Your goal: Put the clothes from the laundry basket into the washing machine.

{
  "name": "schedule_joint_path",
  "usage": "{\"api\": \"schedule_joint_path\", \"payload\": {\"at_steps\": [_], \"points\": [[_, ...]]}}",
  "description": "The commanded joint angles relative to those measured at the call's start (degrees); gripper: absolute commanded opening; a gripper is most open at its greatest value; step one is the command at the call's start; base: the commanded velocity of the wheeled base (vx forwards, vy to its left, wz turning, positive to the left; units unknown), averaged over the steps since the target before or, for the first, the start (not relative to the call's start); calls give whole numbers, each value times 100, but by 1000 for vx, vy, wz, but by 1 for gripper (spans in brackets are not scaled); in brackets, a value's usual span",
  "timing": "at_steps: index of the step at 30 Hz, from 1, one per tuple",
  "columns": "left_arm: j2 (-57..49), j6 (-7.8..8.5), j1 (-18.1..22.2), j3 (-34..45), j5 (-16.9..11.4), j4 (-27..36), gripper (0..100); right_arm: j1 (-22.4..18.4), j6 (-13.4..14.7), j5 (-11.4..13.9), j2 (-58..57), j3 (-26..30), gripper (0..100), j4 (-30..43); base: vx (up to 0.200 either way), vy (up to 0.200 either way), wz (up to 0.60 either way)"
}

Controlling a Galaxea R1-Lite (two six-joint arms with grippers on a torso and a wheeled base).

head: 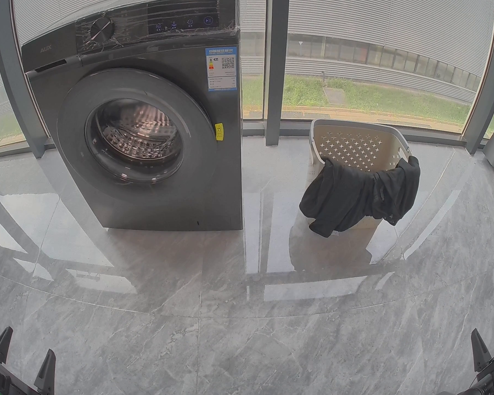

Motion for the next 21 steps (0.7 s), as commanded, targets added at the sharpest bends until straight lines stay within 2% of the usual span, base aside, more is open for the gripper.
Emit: {"api": "schedule_joint_path", "payload": {"at_steps": [1, 21], "points": [[-104, -2, -2, 92, -2, 2, 100, 4, -1, 2, -93, 101, 100, -3, 200, 0, 0], [-104, 7, -2, 92, -2, -6, 100, 4, -1, 2, -93, 101, 100, -3, 200, 0, 0]]}}
